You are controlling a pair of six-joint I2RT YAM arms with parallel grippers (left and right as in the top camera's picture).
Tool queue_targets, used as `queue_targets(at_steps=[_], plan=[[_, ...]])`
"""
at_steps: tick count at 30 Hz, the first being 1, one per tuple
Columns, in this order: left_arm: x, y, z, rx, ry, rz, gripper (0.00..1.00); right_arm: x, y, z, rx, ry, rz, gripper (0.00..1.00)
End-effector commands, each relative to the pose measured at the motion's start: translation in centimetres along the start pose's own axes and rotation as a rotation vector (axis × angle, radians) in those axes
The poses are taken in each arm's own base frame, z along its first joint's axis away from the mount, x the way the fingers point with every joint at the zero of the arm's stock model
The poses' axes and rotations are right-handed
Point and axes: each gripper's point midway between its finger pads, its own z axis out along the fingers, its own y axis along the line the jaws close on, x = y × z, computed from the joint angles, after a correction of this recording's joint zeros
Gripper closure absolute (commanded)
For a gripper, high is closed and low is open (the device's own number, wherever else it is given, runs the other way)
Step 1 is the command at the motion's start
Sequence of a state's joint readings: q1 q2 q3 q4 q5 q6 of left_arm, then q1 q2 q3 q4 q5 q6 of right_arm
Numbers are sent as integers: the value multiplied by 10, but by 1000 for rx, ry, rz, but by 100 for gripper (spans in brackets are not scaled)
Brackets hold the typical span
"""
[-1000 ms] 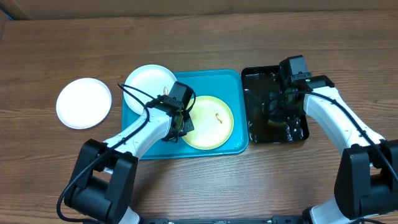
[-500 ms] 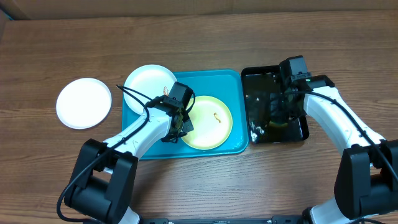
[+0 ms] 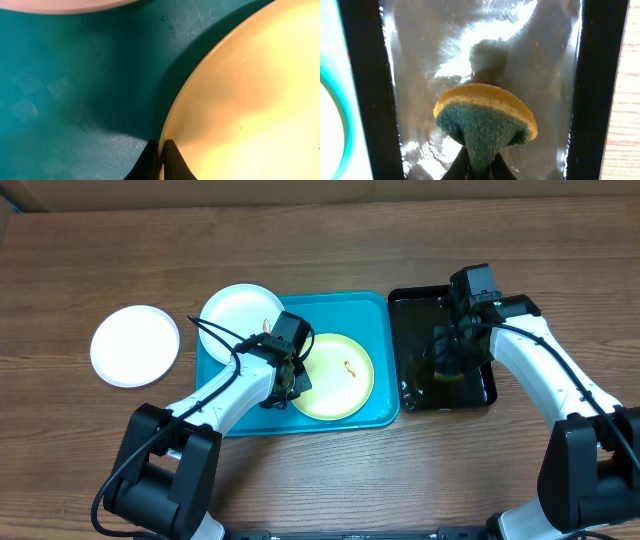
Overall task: Clean dirty plates on tray and stack at the side
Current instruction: 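Scrub the sauce on the yellow plate with the held sponge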
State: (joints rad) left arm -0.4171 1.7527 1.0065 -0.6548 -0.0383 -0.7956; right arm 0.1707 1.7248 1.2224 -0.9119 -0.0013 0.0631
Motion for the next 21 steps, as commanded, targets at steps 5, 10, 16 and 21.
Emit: queue_targets(at_steps=[5,10,16,21], plan=[[1,8,4,-34,-2,-15,96,-25,35,-38,-177,-83,-33,96],[0,8,4,-33,-3,-15,96,-35,84,-58,-304,-126,-122,96],[1,8,4,-33,-3,-15,96,-23,132,-48,-260,-137,-242,96],[1,9,4,-36,0,-15,96,-15,152,-22,-99,-162,-307,96]])
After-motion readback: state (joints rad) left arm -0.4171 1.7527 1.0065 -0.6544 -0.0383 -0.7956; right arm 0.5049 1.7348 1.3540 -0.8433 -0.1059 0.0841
